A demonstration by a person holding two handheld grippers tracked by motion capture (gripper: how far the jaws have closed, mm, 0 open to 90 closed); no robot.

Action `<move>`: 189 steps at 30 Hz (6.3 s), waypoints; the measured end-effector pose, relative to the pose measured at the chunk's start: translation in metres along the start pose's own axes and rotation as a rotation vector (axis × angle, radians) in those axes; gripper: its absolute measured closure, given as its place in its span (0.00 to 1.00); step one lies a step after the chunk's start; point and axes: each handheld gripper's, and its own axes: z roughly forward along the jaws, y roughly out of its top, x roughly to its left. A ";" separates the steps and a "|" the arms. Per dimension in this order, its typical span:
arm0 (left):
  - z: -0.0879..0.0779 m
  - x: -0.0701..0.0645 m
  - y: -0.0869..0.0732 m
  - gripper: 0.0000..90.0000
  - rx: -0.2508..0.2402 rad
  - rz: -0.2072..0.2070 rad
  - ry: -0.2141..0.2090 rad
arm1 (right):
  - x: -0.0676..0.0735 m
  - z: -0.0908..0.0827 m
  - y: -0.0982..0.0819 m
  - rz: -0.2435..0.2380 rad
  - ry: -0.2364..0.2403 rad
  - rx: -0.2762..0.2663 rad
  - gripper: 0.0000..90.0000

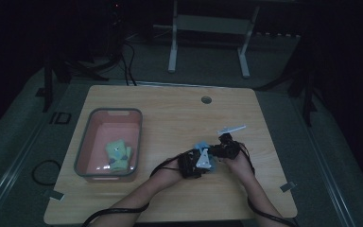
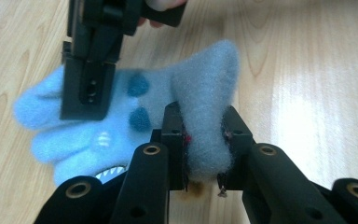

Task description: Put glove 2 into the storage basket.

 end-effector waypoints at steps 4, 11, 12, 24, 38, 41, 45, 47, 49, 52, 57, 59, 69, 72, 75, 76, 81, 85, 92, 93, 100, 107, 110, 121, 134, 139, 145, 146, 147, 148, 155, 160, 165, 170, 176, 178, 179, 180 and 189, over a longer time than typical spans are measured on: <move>-0.013 0.003 0.002 0.85 -0.002 -0.003 0.003 | 0.007 -0.004 0.008 -0.016 0.007 -0.016 0.88; -0.036 0.007 0.004 0.85 0.015 0.013 0.028 | 0.019 -0.006 0.024 -0.026 0.038 -0.039 0.89; -0.040 0.007 0.004 0.85 0.016 0.011 0.031 | 0.021 -0.006 0.027 -0.022 0.046 -0.038 0.89; -0.077 0.014 -0.004 0.85 0.042 -0.007 0.056 | 0.050 0.001 0.056 -0.099 0.049 -0.038 0.90; -0.119 0.022 -0.020 0.85 0.075 -0.031 0.106 | 0.085 0.018 0.093 -0.155 0.082 -0.047 0.91; -0.125 0.024 -0.024 0.85 0.085 -0.036 0.114 | 0.093 0.023 0.101 -0.167 0.092 -0.050 0.91; -0.140 0.027 -0.035 0.85 0.099 -0.056 0.132 | 0.105 0.033 0.113 -0.183 0.111 -0.053 0.92; -0.146 0.027 -0.040 0.85 0.108 -0.063 0.139 | 0.112 0.038 0.118 -0.194 0.118 -0.050 0.92; -0.150 0.027 -0.045 0.85 0.111 -0.069 0.146 | 0.118 0.043 0.122 -0.201 0.126 -0.047 0.92; -0.157 0.029 -0.052 0.85 0.114 -0.082 0.157 | 0.125 0.049 0.128 -0.212 0.133 -0.044 0.92; -0.169 0.030 -0.064 0.85 0.131 -0.099 0.169 | 0.138 0.062 0.138 -0.232 0.146 -0.032 0.92; -0.174 0.030 -0.069 0.85 0.138 -0.108 0.174 | 0.143 0.067 0.141 -0.244 0.152 -0.029 0.92; -0.196 0.031 -0.100 0.85 0.168 -0.157 0.198 | 0.176 0.098 0.160 -0.276 0.191 -0.008 0.92; -0.200 0.031 -0.106 0.85 0.174 -0.167 0.202 | 0.184 0.106 0.163 -0.282 0.199 -0.005 0.92; -0.207 0.030 -0.118 0.85 0.185 -0.189 0.208 | 0.190 0.116 0.165 -0.282 0.212 -0.002 0.92; -0.208 0.030 -0.121 0.85 0.190 -0.192 0.208 | 0.193 0.120 0.166 -0.278 0.218 0.001 0.92; -0.215 0.031 -0.136 0.85 0.210 -0.215 0.207 | 0.201 0.135 0.170 -0.280 0.234 0.010 0.92; -0.215 0.033 -0.147 0.85 0.205 -0.254 0.193 | 0.203 0.147 0.170 -0.271 0.243 0.022 0.92; -0.200 0.037 -0.159 0.85 0.247 -0.259 0.172 | 0.199 0.163 0.162 -0.259 0.221 0.044 0.92; -0.198 0.038 -0.160 0.85 0.252 -0.261 0.169 | 0.198 0.165 0.161 -0.254 0.217 0.050 0.92; -0.187 0.044 -0.163 0.83 0.274 -0.283 0.138 | 0.195 0.171 0.157 -0.266 0.168 0.065 0.88; -0.181 0.044 -0.162 0.79 0.282 -0.288 0.120 | 0.193 0.170 0.158 -0.267 0.143 0.070 0.74; -0.182 0.043 -0.163 0.76 0.273 -0.303 0.123 | 0.189 0.165 0.157 -0.245 0.164 0.049 0.67; -0.199 0.048 -0.164 0.17 0.210 -0.411 0.194 | 0.184 0.138 0.153 -0.265 0.172 -0.001 0.46; -0.209 0.036 -0.138 0.03 -0.001 -0.444 0.236 | 0.175 0.092 0.132 -0.344 0.228 -0.045 0.20; -0.206 0.029 -0.124 0.03 -0.058 -0.431 0.198 | 0.166 0.078 0.120 -0.365 0.214 -0.045 0.18; -0.193 0.020 -0.106 0.03 -0.077 -0.394 0.157 | 0.152 0.063 0.106 -0.346 0.212 -0.051 0.18; -0.190 0.019 -0.103 0.03 -0.083 -0.392 0.147 | 0.150 0.061 0.103 -0.344 0.213 -0.049 0.17; -0.188 0.018 -0.101 0.03 -0.084 -0.391 0.140 | 0.148 0.060 0.100 -0.339 0.212 -0.042 0.17; -0.185 0.017 -0.098 0.03 -0.086 -0.386 0.136 | 0.145 0.059 0.098 -0.341 0.210 -0.040 0.17; -0.166 0.010 -0.084 0.03 -0.096 -0.360 0.074 | 0.129 0.052 0.079 -0.334 0.186 -0.022 0.16; -0.154 0.002 -0.077 0.03 -0.118 -0.342 0.051 | 0.118 0.047 0.066 -0.323 0.181 -0.024 0.16; -0.143 -0.005 -0.070 0.03 -0.127 -0.320 0.024 | 0.108 0.040 0.056 -0.320 0.158 -0.024 0.16; -0.130 -0.013 -0.065 0.03 -0.132 -0.298 0.001 | 0.099 0.032 0.045 -0.319 0.139 -0.037 0.16; -0.115 -0.021 -0.063 0.03 -0.132 -0.286 -0.036 | 0.086 0.026 0.024 -0.306 0.132 -0.036 0.16; -0.111 -0.024 -0.063 0.03 -0.135 -0.281 -0.041 | 0.081 0.024 0.016 -0.297 0.131 -0.042 0.16; -0.108 -0.025 -0.064 0.03 -0.133 -0.279 -0.047 | 0.080 0.024 0.013 -0.294 0.134 -0.044 0.16; -0.106 -0.025 -0.064 0.03 -0.134 -0.277 -0.055 | 0.078 0.023 0.009 -0.292 0.137 -0.046 0.16; -0.085 -0.034 -0.064 0.03 -0.142 -0.266 -0.088 | 0.066 0.015 -0.016 -0.275 0.134 -0.055 0.16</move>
